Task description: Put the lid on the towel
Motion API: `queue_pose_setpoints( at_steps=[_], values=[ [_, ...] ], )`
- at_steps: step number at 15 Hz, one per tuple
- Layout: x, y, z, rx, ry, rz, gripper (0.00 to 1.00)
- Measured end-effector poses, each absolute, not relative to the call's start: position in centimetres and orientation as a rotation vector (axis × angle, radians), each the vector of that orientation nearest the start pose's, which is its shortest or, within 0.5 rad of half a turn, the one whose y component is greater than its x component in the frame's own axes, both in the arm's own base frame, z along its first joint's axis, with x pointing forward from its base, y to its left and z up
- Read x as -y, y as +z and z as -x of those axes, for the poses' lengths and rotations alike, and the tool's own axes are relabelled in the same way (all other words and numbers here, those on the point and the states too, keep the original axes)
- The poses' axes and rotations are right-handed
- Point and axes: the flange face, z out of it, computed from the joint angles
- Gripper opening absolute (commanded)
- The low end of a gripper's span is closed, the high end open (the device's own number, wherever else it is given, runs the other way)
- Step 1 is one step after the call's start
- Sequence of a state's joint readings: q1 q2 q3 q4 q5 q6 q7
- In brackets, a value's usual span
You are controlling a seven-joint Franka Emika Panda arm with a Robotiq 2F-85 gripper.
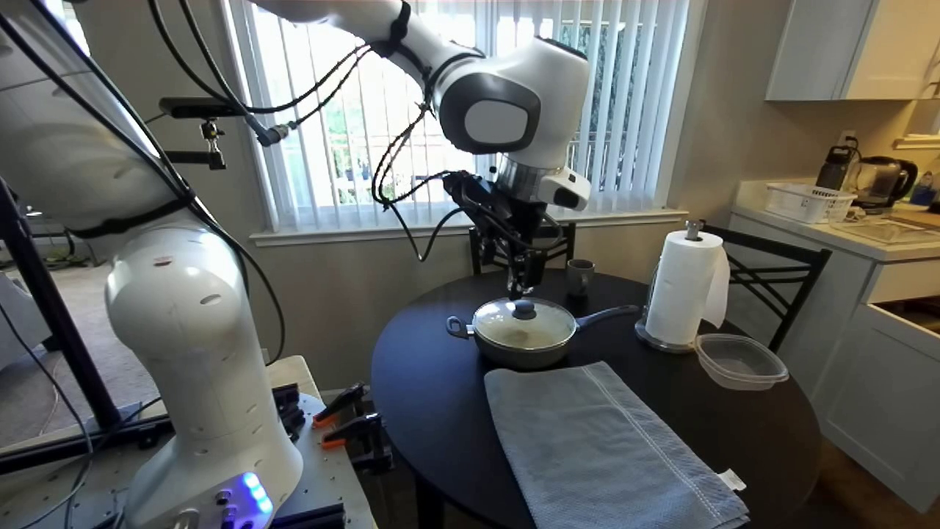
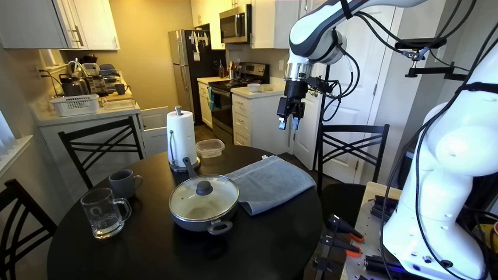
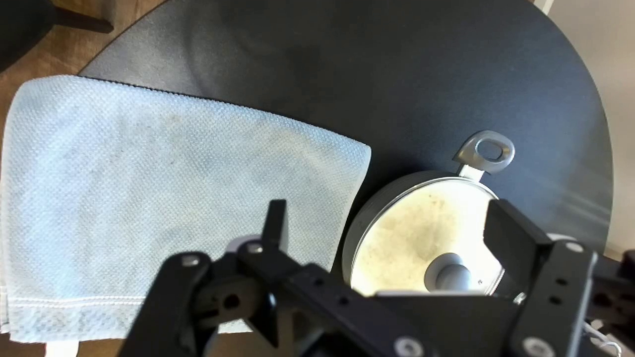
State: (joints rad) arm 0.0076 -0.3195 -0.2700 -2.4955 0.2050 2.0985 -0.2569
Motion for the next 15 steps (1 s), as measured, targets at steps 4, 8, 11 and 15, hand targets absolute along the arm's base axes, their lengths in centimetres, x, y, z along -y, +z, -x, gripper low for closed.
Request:
queue_pose_setpoints(
  at_steps=[4, 8, 11, 15],
  values=[
    [10.0, 39.2, -41.1, -0.144, 0.037, 2.867, 1.00],
    [8.5, 39.3, -41.5, -0.098, 0.029, 2.895, 1.00],
    [3.3, 38.9, -43.2, 0.038, -0.027, 2.999, 1.00],
    [-5.8, 35.9, -45.4, 0.234, -0.144, 3.190, 1.00]
  ],
)
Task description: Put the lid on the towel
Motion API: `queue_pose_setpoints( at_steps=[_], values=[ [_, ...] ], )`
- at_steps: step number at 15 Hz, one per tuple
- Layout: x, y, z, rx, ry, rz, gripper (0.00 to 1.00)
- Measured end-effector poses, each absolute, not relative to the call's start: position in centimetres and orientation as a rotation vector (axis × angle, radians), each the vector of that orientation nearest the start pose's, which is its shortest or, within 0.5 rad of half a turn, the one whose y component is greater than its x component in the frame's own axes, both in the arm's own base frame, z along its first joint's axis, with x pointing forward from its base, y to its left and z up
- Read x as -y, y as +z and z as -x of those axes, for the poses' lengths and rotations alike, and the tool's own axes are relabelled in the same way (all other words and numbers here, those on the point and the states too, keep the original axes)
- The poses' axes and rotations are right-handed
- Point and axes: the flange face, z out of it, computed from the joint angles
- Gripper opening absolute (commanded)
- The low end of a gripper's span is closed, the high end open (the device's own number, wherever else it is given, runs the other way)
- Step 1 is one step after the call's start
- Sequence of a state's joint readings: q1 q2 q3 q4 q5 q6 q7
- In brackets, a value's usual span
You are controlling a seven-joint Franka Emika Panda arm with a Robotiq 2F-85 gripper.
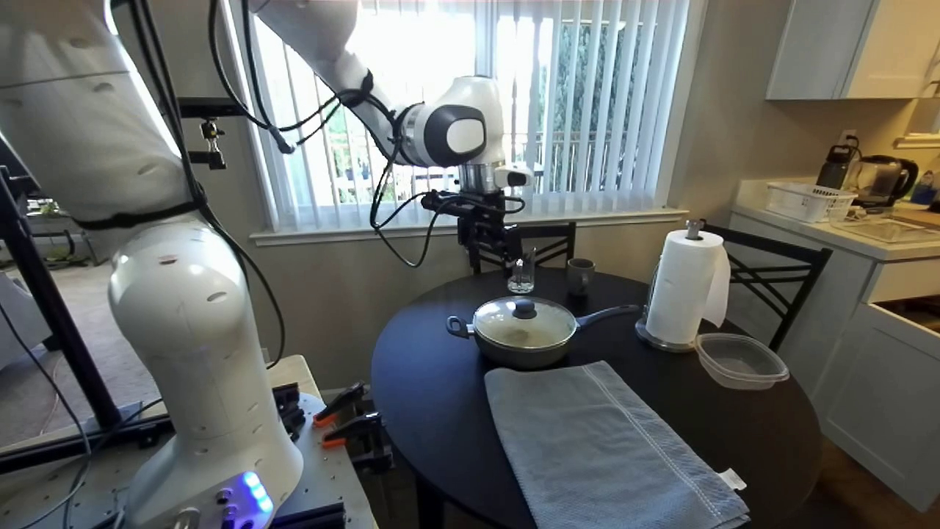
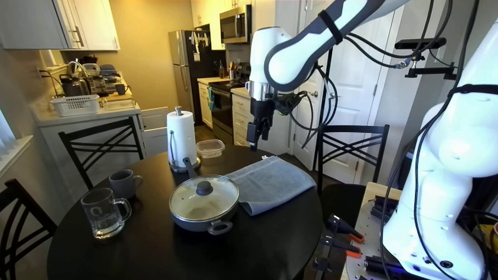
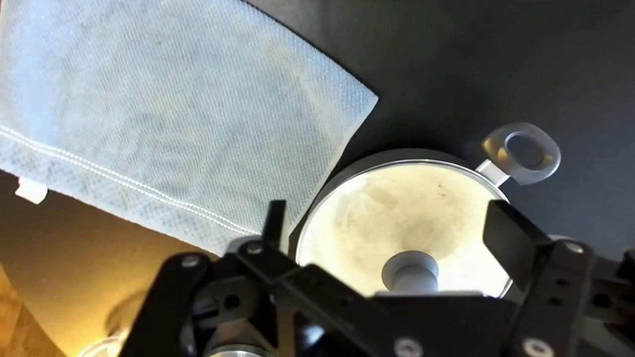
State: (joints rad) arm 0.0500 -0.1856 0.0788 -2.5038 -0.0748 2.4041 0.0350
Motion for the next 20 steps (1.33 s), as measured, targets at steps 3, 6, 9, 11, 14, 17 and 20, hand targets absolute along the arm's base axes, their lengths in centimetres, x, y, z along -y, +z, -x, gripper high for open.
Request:
queue_pose_setpoints(
  at_steps=[3, 6, 9, 11, 14, 17, 20],
  values=[
    [-10.2, 32.5, -46.6, 0.343, -0.189, 3.305, 1.00],
    [-11.7, 30.2, -48.5, 0.367, -0.173, 3.346, 1.00],
    [-11.6, 30.2, -48.7, 0.360, -0.172, 3.347, 1.00],
    [-11.6, 30.4, -48.7, 0.360, -0.179, 3.347, 1.00],
    [-11.6, 30.4, -48.6, 0.361, -0.179, 3.346, 1.00],
    [-11.1, 30.1, -49.1, 0.360, -0.172, 3.343, 1.00],
    [-11.5, 29.3, -50.9, 0.399, -0.170, 3.324, 1.00]
  ],
)
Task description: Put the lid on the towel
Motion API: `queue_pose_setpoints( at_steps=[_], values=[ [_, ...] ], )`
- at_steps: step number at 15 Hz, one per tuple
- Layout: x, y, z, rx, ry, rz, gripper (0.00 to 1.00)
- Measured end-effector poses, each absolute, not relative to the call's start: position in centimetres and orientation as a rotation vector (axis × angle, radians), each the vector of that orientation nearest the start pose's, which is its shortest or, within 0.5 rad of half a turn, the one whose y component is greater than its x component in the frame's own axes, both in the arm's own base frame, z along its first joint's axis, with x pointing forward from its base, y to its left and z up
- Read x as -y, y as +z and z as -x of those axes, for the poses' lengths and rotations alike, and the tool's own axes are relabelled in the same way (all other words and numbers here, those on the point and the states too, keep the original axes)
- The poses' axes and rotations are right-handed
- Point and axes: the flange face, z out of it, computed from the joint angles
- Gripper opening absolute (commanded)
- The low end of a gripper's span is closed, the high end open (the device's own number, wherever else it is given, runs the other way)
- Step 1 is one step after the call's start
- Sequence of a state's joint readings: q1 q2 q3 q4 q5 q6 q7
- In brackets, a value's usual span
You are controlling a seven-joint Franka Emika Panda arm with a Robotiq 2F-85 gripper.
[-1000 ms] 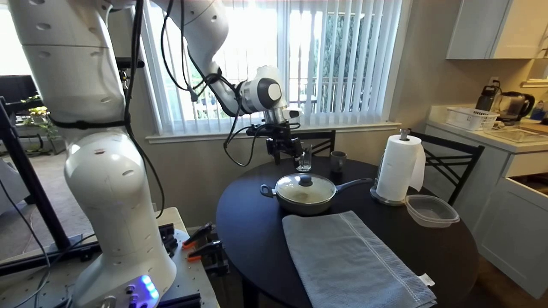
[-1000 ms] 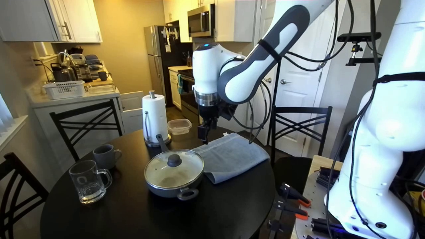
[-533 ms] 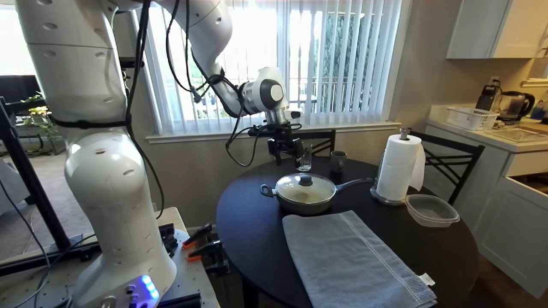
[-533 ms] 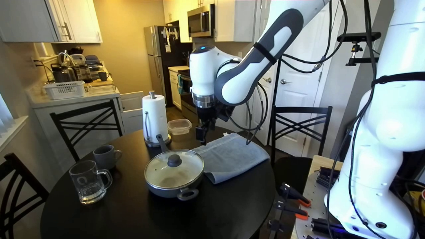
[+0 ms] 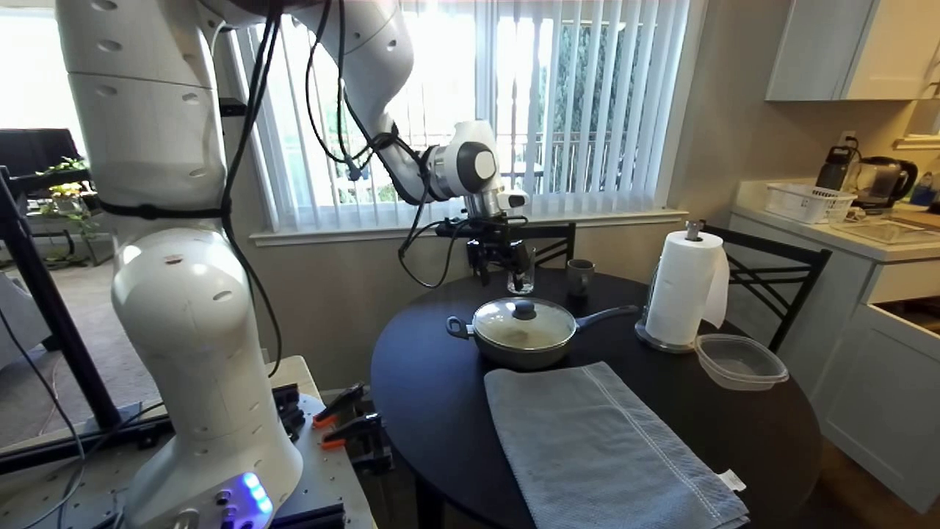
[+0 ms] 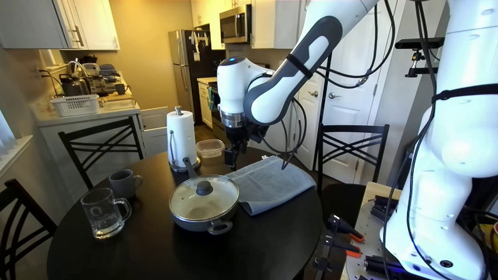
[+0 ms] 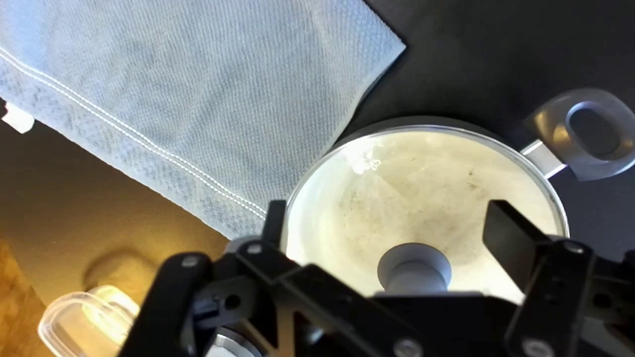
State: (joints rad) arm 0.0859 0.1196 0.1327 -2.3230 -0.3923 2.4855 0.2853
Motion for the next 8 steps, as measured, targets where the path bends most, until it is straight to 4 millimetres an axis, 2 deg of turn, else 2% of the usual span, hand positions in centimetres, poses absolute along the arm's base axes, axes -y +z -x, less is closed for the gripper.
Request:
queue_pose_setpoints(
  at_steps=[8],
  values=[
    [-13.6, 26.2, -56.9, 0.481, -0.099, 3.139, 1.00]
  ],
)
